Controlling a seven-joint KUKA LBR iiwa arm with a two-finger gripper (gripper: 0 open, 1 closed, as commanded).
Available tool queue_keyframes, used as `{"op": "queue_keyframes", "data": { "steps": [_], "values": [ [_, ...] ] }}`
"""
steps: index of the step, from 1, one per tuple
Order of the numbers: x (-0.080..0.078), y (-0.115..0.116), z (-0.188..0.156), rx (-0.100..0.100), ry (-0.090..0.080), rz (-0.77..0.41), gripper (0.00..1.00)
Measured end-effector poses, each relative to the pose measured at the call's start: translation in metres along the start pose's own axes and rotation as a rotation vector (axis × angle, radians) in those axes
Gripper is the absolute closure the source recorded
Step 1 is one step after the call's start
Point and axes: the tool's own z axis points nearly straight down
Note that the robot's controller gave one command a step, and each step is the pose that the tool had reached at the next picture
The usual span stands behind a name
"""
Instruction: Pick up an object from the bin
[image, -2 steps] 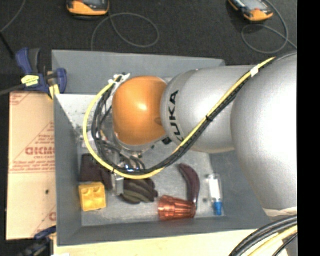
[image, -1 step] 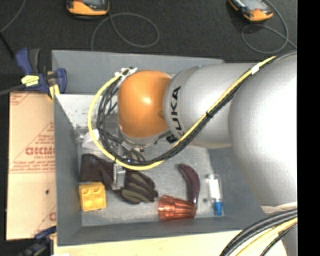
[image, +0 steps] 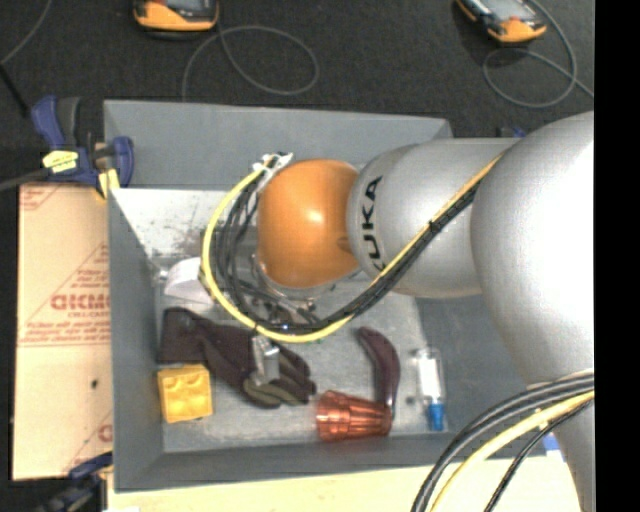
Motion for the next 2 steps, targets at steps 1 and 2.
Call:
{"op": "queue_keyframes", "data": {
  "steps": [1,2],
  "values": [
    [0.0102,-0.0301,0.0428,-0.003,-0.003,0.34,1.0],
    [0.0102,-0.0301,0.0429,-0.003,-0.003,0.341,1.0]
  ]
}}
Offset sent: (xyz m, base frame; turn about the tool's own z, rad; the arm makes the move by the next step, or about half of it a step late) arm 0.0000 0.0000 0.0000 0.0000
